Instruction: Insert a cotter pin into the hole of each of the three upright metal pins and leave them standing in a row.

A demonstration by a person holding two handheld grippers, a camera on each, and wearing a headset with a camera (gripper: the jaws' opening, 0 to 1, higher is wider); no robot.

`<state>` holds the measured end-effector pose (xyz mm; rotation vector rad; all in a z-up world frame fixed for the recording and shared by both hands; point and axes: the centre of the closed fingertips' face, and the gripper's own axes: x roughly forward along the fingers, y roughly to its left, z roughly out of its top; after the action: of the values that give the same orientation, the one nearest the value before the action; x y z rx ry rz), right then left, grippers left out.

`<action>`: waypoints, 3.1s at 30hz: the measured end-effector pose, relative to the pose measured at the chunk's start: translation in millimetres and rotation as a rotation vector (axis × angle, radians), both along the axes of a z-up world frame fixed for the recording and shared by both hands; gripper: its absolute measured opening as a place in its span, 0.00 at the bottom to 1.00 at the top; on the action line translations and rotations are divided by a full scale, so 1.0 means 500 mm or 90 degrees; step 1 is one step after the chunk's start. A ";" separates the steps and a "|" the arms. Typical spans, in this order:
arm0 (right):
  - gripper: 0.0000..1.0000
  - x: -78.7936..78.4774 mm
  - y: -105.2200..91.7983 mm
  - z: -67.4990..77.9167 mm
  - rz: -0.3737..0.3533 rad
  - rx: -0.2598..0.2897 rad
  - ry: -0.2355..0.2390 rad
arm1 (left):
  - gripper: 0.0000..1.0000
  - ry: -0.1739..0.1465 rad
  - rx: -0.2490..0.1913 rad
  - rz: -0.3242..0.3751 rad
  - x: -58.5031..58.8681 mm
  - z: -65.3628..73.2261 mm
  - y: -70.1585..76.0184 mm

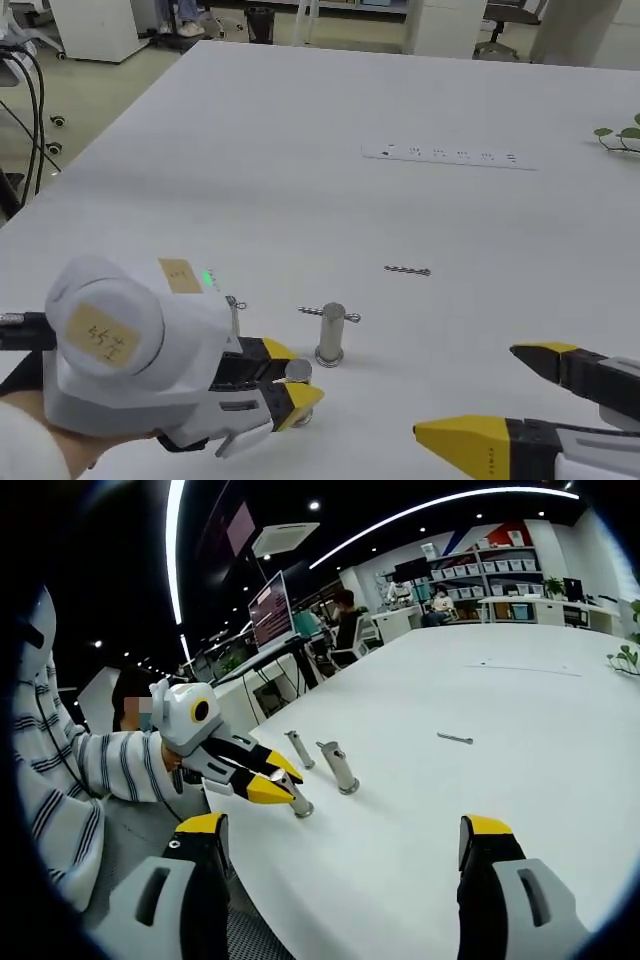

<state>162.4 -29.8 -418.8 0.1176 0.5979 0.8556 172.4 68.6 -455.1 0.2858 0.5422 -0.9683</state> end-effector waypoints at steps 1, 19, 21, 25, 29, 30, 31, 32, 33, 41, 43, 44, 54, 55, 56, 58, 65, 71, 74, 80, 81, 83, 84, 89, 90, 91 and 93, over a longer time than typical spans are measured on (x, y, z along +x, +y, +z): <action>0.94 0.000 0.000 0.000 -0.001 0.000 0.000 | 0.10 0.005 -0.004 0.003 0.000 0.000 0.000; 0.94 0.006 -0.007 -0.005 0.004 -0.013 0.006 | 0.63 0.021 -0.118 -0.022 -0.023 0.090 -0.006; 0.94 0.009 -0.010 -0.005 0.003 -0.016 0.006 | 0.69 0.024 -0.131 -0.022 -0.031 0.101 -0.003; 0.94 0.018 -0.018 0.001 -0.007 -0.010 0.003 | 0.86 0.037 -0.133 -0.005 -0.039 0.100 0.010; 0.94 0.027 -0.026 0.003 -0.006 -0.023 -0.001 | 0.97 0.051 -0.111 0.005 -0.053 0.086 0.030; 0.94 0.030 -0.027 0.004 -0.006 -0.024 -0.001 | 0.99 0.051 -0.110 0.007 -0.056 0.086 0.034; 0.94 0.033 -0.029 0.004 -0.005 -0.027 -0.003 | 0.99 0.051 -0.108 0.011 -0.059 0.085 0.039; 0.94 0.035 -0.030 0.004 -0.004 -0.029 -0.004 | 0.99 0.053 -0.107 0.016 -0.060 0.085 0.042; 0.94 0.039 -0.031 0.004 -0.002 -0.033 -0.005 | 0.99 0.057 -0.108 0.022 -0.063 0.084 0.046; 0.93 0.081 -0.045 0.017 0.004 -0.059 -0.027 | 0.99 0.062 -0.089 0.028 -0.090 0.078 0.055; 0.92 0.098 -0.051 0.020 0.008 -0.069 -0.029 | 0.99 0.061 -0.094 0.039 -0.092 0.080 0.057; 0.91 0.103 -0.052 0.022 0.012 -0.073 -0.030 | 0.99 0.059 -0.100 0.048 -0.091 0.082 0.058; 0.85 0.162 -0.064 0.026 0.056 -0.139 -0.030 | 0.99 0.058 -0.105 0.074 -0.096 0.086 0.065; 0.84 0.169 -0.065 0.026 0.062 -0.145 -0.031 | 0.99 0.058 -0.107 0.078 -0.097 0.087 0.066; 0.82 0.173 -0.066 0.025 0.069 -0.155 -0.032 | 0.99 0.058 -0.109 0.080 -0.098 0.087 0.066; 0.78 0.183 -0.068 0.023 0.081 -0.175 -0.039 | 0.99 0.060 -0.112 0.085 -0.099 0.088 0.067; 0.65 0.215 -0.068 0.008 0.154 -0.247 -0.048 | 0.99 0.066 -0.116 0.103 -0.104 0.084 0.072; 0.54 0.234 -0.056 -0.008 0.235 -0.317 -0.044 | 0.99 0.054 -0.123 0.115 -0.105 0.089 0.074; 0.53 0.247 -0.044 -0.010 0.261 -0.335 -0.047 | 0.99 0.056 -0.124 0.121 -0.107 0.089 0.077; 0.36 0.265 -0.026 -0.026 0.326 -0.374 -0.037 | 0.99 0.063 -0.124 0.125 -0.116 0.084 0.081; 0.36 0.267 -0.021 -0.031 0.340 -0.381 -0.038 | 0.99 0.064 -0.123 0.128 -0.117 0.084 0.082; 0.35 0.273 -0.013 -0.039 0.353 -0.393 -0.038 | 0.99 0.064 -0.124 0.132 -0.118 0.083 0.085; 0.35 0.275 -0.010 -0.043 0.361 -0.400 -0.040 | 0.99 0.064 -0.125 0.133 -0.118 0.083 0.086; 0.20 0.294 0.001 -0.066 0.385 -0.430 -0.029 | 0.99 0.059 -0.128 0.148 -0.113 0.083 0.094; 0.17 0.297 0.003 -0.072 0.393 -0.434 -0.031 | 0.99 0.057 -0.128 0.151 -0.112 0.083 0.096; 0.16 0.299 0.005 -0.075 0.399 -0.438 -0.030 | 0.99 0.057 -0.130 0.153 -0.111 0.083 0.097; 0.19 0.300 0.003 -0.087 0.418 -0.460 -0.020 | 0.99 0.058 -0.132 0.154 -0.112 0.083 0.099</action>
<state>312.5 -28.2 -462.4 -0.7848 0.9017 1.2115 116.5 117.9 -413.7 -0.0106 0.5404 -0.7972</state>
